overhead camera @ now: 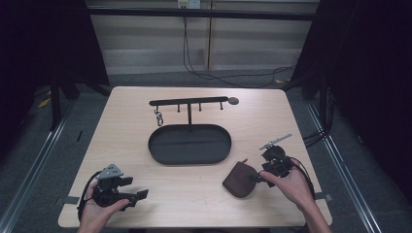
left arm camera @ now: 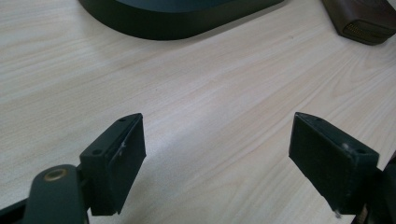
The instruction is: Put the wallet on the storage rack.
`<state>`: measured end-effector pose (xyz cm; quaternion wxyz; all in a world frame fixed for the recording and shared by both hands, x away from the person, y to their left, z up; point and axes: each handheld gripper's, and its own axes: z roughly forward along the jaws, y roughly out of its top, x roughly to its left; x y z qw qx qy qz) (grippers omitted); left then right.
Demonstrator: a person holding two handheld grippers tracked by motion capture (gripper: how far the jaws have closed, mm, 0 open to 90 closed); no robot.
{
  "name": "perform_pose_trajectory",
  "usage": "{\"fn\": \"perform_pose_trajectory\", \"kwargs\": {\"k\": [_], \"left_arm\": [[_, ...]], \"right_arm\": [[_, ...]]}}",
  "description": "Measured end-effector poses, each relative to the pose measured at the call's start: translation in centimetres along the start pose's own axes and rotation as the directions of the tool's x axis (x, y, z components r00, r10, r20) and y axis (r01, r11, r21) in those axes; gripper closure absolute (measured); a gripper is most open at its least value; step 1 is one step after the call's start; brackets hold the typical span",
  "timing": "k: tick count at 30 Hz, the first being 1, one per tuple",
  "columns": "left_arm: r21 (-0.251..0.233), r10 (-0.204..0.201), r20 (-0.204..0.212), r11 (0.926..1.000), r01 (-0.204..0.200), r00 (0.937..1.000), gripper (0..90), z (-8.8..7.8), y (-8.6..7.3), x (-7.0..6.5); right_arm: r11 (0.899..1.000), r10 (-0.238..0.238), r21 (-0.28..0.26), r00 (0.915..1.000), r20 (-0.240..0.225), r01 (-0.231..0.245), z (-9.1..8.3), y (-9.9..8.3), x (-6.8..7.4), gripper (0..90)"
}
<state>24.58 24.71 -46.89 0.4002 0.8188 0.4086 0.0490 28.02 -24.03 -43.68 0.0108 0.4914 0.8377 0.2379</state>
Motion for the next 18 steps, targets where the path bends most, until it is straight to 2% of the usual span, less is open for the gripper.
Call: {"fn": "perform_pose_trajectory", "kwargs": {"k": [3, 4, 5, 10, 14, 15, 16, 18], "left_arm": [[-0.002, -0.004, 0.009, 1.0000, 0.004, 1.0000, 18.5, -0.1, 0.0, 0.1], [-0.023, -0.024, 0.045, 0.9994, 0.025, 0.9987, 18.5, -0.2, 0.0, 0.1], [-0.018, -0.006, 0.020, 0.9998, 0.006, 0.9998, 18.5, -0.2, 0.0, 0.0], [-0.015, 0.023, 0.030, 0.9996, -0.022, 0.9993, 18.4, -0.1, 0.0, -0.3], [-0.015, 0.019, 0.032, 0.9997, -0.018, 0.9993, 18.2, -0.1, 0.0, -0.3], [-0.007, 0.020, 0.039, 0.9998, -0.020, 0.9991, 18.4, -0.1, 0.0, -0.2], [-0.008, 0.010, 0.039, 0.9999, -0.010, 0.9992, 19.9, 0.0, 0.0, -0.1], [-0.005, 0.008, 0.044, 1.0000, -0.008, 0.9990, 19.9, 0.0, 0.0, 0.0]], "right_arm": [[0.997, -0.010, 0.073, 0.9999, -0.008, 0.011, 0.6, 0.8, 0.2, 19.0], [0.996, -0.011, 0.085, 0.9998, -0.014, 0.012, 0.8, 1.1, 0.2, 18.9], [0.995, -0.013, 0.101, 0.9998, -0.017, 0.015, 1.0, 1.4, 0.2, 19.0], [0.989, -0.034, 0.145, 0.9994, -0.008, 0.035, 1.6, 2.8, 0.4, 19.5], [0.984, -0.033, 0.172, 0.9994, -0.006, 0.034, 2.0, 3.4, 0.4, 18.4], [0.982, -0.037, 0.186, 0.9993, 0.001, 0.036, 2.1, 3.5, 0.4, 17.7], [0.974, -0.049, 0.220, 0.9988, 0.004, 0.047, 2.6, 3.7, 0.4, 17.3], [0.973, -0.047, 0.226, 0.9989, -0.004, 0.047, 2.7, 3.8, 0.3, 16.4]]}}
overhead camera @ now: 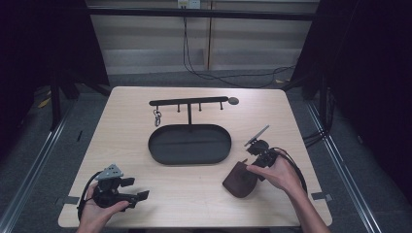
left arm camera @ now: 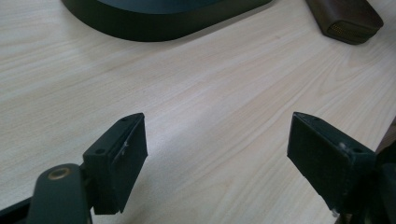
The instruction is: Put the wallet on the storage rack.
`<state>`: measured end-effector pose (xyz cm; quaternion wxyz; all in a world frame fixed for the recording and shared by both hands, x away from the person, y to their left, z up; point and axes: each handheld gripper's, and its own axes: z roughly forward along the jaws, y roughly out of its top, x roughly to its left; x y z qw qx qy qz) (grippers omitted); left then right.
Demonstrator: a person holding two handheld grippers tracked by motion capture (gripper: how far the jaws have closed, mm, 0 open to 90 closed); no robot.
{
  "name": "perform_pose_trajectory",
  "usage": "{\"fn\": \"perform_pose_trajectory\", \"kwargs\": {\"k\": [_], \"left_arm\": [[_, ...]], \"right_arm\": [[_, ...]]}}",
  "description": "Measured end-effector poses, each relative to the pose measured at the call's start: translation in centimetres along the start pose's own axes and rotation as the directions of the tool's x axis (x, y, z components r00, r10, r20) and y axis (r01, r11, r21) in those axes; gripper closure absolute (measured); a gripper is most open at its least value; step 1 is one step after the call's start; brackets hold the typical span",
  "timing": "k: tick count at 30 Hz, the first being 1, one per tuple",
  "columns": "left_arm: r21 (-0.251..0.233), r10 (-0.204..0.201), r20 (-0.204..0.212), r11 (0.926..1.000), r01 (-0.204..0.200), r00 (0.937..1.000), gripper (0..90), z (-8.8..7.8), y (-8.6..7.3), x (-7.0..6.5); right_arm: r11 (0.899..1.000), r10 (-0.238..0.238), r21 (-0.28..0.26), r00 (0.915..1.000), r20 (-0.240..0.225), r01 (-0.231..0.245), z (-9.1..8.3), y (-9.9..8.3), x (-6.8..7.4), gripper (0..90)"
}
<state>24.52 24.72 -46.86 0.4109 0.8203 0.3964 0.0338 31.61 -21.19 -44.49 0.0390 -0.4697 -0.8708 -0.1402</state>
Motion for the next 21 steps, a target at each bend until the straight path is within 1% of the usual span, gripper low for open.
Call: {"fn": "perform_pose_trajectory", "kwargs": {"k": [1, 2, 3, 4, 5, 6, 7, 8, 9, 11, 12, 13, 15, 16, 18, 20, 21], "left_arm": [[-0.001, 0.003, -0.007, 1.0000, -0.003, 1.0000, 19.9, 0.0, 0.0, 0.0], [0.002, 0.007, -0.009, 1.0000, -0.007, 0.9999, 19.9, 0.1, 0.0, -0.1], [0.006, 0.007, -0.006, 1.0000, -0.007, 1.0000, 19.9, 0.1, 0.0, -0.1], [0.006, 0.007, -0.006, 1.0000, -0.007, 1.0000, 19.9, 0.1, 0.0, -0.1], [0.007, 0.010, -0.005, 0.9999, -0.010, 0.9999, 19.9, 0.1, 0.0, 0.0], [0.007, 0.006, -0.003, 1.0000, -0.006, 1.0000, 19.9, 0.1, 0.0, 0.0], [0.006, -0.011, 0.011, 0.9999, 0.011, 0.9999, 19.9, 0.1, 0.0, 0.1], [0.006, -0.011, 0.011, 0.9999, 0.011, 0.9999, 19.9, 0.1, 0.0, 0.1], [0.006, -0.006, -0.002, 1.0000, 0.006, 1.0000, 19.9, 0.1, 0.0, 0.1], [0.007, -0.007, 0.003, 1.0000, 0.007, 1.0000, 19.9, 0.1, 0.0, 0.1], [0.005, -0.007, -0.003, 1.0000, 0.007, 1.0000, 19.9, 0.1, 0.0, 0.1], [0.007, -0.005, -0.005, 1.0000, 0.005, 1.0000, 19.9, 0.1, 0.0, 0.1], [0.007, -0.006, -0.003, 1.0000, 0.006, 1.0000, 19.9, 0.1, 0.0, 0.0], [0.007, -0.006, -0.002, 1.0000, 0.006, 1.0000, 19.9, 0.1, 0.0, 0.1], [0.009, -0.004, -0.005, 0.9999, 0.004, 1.0000, 19.9, 0.1, 0.0, 0.1], [0.009, -0.002, -0.010, 1.0000, 0.002, 0.9999, 19.9, 0.1, 0.0, 0.1], [0.008, -0.004, -0.010, 1.0000, 0.004, 0.9999, 19.9, 0.1, 0.0, 0.1]], "right_arm": [[1.000, -0.009, 0.009, 1.0000, -0.002, 0.009, 0.1, 0.1, -0.1, 14.7], [0.999, -0.012, 0.032, 0.9999, -0.004, 0.012, 0.3, 0.2, -0.2, 15.3], [0.999, -0.012, 0.037, 0.9999, 0.000, 0.012, 0.4, 0.3, -0.2, 15.4], [0.999, -0.003, 0.051, 1.0000, -0.007, 0.003, 0.4, 0.3, -0.2, 15.6], [0.999, -0.003, 0.051, 1.0000, -0.007, 0.003, 0.4, 0.3, -0.2, 15.6], [0.998, -0.006, 0.061, 0.9998, -0.018, 0.007, 0.6, 0.4, -0.3, 16.4], [0.998, -0.008, 0.066, 0.9998, -0.019, 0.010, 0.7, 0.4, -0.4, 16.4], [0.997, 0.002, 0.076, 0.9998, -0.019, 0.000, 0.8, 0.4, -0.3, 16.3], [0.997, -0.004, 0.080, 0.9998, -0.020, 0.005, 0.9, 0.4, -0.3, 16.0], [0.996, -0.003, 0.086, 0.9997, -0.024, 0.005, 1.0, 0.5, -0.3, 16.0], [0.996, -0.010, 0.093, 0.9996, -0.028, 0.013, 1.1, 0.5, -0.3, 16.2], [0.995, -0.008, 0.102, 0.9996, -0.029, 0.011, 1.2, 0.5, -0.2, 16.2], [0.993, -0.018, 0.120, 0.9994, -0.028, 0.021, 1.5, 0.7, 0.0, 16.2], [0.993, -0.016, 0.120, 0.9994, -0.029, 0.019, 1.6, 0.7, 0.1, 15.5], [0.990, -0.034, 0.137, 0.9993, -0.015, 0.035, 1.9, 0.9, 0.3, 13.5], [0.987, -0.038, 0.153, 0.9993, 0.004, 0.037, 2.0, 1.1, 0.5, 11.5], [0.987, -0.038, 0.153, 0.9993, 0.004, 0.037, 2.0, 1.1, 0.5, 11.5]]}}
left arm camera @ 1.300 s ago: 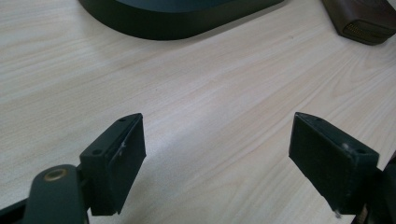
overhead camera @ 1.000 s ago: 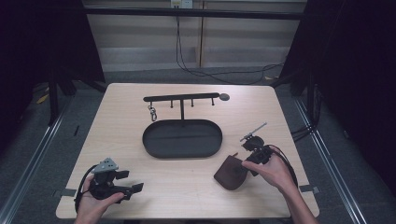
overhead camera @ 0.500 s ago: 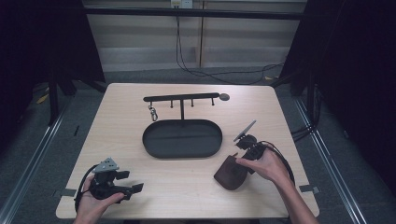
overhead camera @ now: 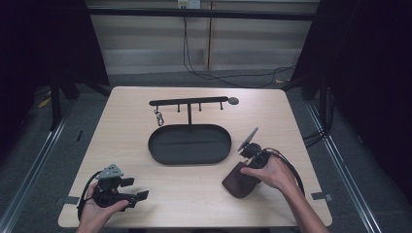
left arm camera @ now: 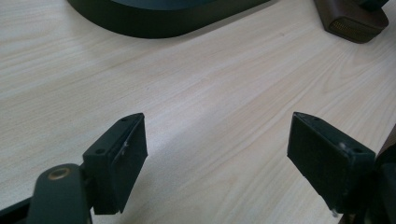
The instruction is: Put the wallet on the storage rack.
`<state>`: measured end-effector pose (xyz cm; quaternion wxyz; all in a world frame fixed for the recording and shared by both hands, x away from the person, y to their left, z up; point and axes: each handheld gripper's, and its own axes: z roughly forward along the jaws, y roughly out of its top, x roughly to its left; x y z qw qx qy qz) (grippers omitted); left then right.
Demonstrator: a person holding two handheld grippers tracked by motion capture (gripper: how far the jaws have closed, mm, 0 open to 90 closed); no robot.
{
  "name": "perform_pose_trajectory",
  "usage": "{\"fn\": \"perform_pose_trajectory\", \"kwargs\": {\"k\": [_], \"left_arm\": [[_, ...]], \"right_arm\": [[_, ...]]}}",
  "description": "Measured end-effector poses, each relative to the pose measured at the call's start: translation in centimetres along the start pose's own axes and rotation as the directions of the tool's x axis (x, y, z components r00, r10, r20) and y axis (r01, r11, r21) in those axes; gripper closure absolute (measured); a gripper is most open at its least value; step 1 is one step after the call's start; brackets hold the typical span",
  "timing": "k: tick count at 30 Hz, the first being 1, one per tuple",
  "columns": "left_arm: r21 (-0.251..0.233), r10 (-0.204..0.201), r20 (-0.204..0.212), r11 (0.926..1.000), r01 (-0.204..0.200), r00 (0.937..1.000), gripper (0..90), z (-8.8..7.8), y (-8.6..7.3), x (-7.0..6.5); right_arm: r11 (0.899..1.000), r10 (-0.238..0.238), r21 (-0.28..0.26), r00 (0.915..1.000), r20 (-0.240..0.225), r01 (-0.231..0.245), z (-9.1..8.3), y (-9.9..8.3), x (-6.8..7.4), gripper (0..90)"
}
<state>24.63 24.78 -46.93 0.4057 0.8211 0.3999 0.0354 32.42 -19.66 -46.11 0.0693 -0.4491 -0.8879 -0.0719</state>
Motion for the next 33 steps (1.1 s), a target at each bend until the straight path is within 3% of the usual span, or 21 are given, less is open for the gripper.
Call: {"fn": "perform_pose_trajectory", "kwargs": {"k": [6, 12, 15, 25, 27, 33], "left_arm": [[-0.002, -0.003, 0.000, 1.0000, 0.003, 1.0000, 19.9, 0.0, 0.0, 0.0], [0.007, 0.002, -0.004, 1.0000, -0.002, 1.0000, 19.9, 0.1, 0.0, 0.0], [0.005, 0.004, -0.005, 1.0000, -0.004, 1.0000, 19.9, 0.0, 0.0, 0.0], [0.010, 0.008, -0.006, 0.9999, -0.008, 1.0000, 19.9, 0.0, 0.0, 0.1], [0.010, 0.007, -0.006, 0.9999, -0.007, 1.0000, 19.9, 0.0, 0.0, 0.1], [0.007, 0.011, -0.011, 0.9999, -0.011, 0.9999, 20.1, -0.1, 0.0, 0.0]], "right_arm": [[1.000, 0.002, 0.021, 1.0000, 0.004, -0.002, 0.2, 0.3, 0.1, 11.1], [0.999, 0.027, 0.038, 0.9979, -0.059, -0.025, 0.6, 0.4, -0.8, 11.0], [0.999, 0.026, 0.044, 0.9951, -0.096, -0.022, 0.5, 0.5, -1.0, 17.7], [0.998, 0.051, 0.035, 0.9946, -0.090, -0.048, 0.1, 0.3, -0.9, 23.2], [0.998, 0.066, 0.030, 0.9946, -0.080, -0.063, -0.4, 0.2, -1.0, 32.6], [0.997, 0.073, 0.013, 0.9947, -0.073, -0.072, -0.8, 0.1, -1.2, 38.6]]}}
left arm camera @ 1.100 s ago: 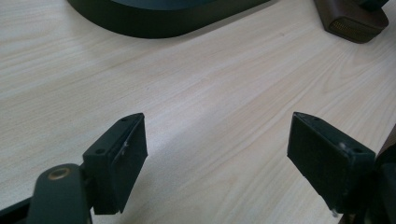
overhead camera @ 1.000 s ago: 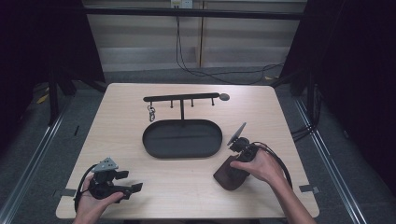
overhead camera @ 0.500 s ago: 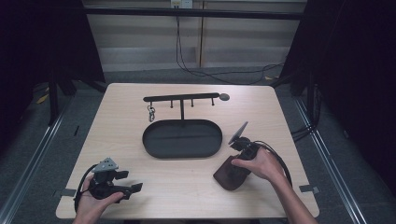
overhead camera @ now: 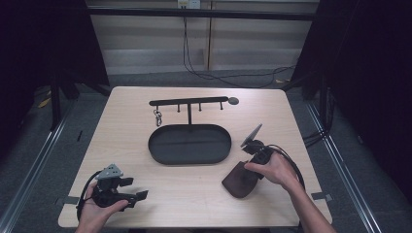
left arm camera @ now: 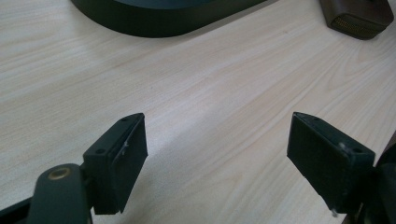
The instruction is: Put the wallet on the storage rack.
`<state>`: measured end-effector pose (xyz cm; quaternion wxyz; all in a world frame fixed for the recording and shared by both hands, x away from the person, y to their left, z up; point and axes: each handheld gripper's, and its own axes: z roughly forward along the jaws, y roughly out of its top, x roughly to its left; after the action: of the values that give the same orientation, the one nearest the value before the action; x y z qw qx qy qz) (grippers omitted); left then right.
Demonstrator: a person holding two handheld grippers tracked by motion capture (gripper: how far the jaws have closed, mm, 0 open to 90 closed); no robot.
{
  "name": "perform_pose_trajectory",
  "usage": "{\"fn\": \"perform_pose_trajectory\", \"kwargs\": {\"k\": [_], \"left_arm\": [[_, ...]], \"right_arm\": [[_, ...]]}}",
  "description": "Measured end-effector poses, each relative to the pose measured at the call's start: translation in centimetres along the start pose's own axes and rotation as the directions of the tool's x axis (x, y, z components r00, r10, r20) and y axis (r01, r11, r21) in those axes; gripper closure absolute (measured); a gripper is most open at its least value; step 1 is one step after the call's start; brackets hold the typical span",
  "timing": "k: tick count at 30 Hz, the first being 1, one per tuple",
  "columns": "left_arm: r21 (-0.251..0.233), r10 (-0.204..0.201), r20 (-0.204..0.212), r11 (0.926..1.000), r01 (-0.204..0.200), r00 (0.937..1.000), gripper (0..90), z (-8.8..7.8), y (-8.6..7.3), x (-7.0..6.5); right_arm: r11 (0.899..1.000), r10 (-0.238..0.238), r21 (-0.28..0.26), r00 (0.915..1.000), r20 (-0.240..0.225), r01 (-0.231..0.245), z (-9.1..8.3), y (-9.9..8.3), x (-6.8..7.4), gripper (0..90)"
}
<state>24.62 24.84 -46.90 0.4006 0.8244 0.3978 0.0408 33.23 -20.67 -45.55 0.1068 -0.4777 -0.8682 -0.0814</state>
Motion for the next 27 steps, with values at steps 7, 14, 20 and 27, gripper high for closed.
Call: {"fn": "perform_pose_trajectory", "kwargs": {"k": [7, 14, 20, 27], "left_arm": [[-0.001, -0.001, -0.003, 1.0000, 0.001, 1.0000, 20.5, -0.2, -0.1, 0.1], [0.002, -0.001, 0.000, 1.0000, 0.001, 1.0000, 20.5, -0.1, 0.0, 0.1], [-0.001, 0.003, -0.001, 1.0000, -0.003, 1.0000, 20.5, -0.2, 0.0, 0.1], [0.003, 0.003, 0.000, 1.0000, -0.003, 1.0000, 20.5, -0.2, 0.0, 0.1]], "right_arm": [[0.999, 0.011, -0.046, 0.9999, -0.006, -0.011, -1.1, -0.3, -0.6, 54.8], [0.996, 0.009, -0.083, 0.9999, -0.009, -0.010, -2.1, -0.4, -0.4, 63.7], [0.992, 0.007, -0.123, 1.0000, 0.000, -0.007, -3.7, -0.2, 0.0, 71.8], [0.991, -0.007, -0.136, 0.9996, 0.026, 0.011, -4.8, 0.0, 0.4, 74.5]]}}
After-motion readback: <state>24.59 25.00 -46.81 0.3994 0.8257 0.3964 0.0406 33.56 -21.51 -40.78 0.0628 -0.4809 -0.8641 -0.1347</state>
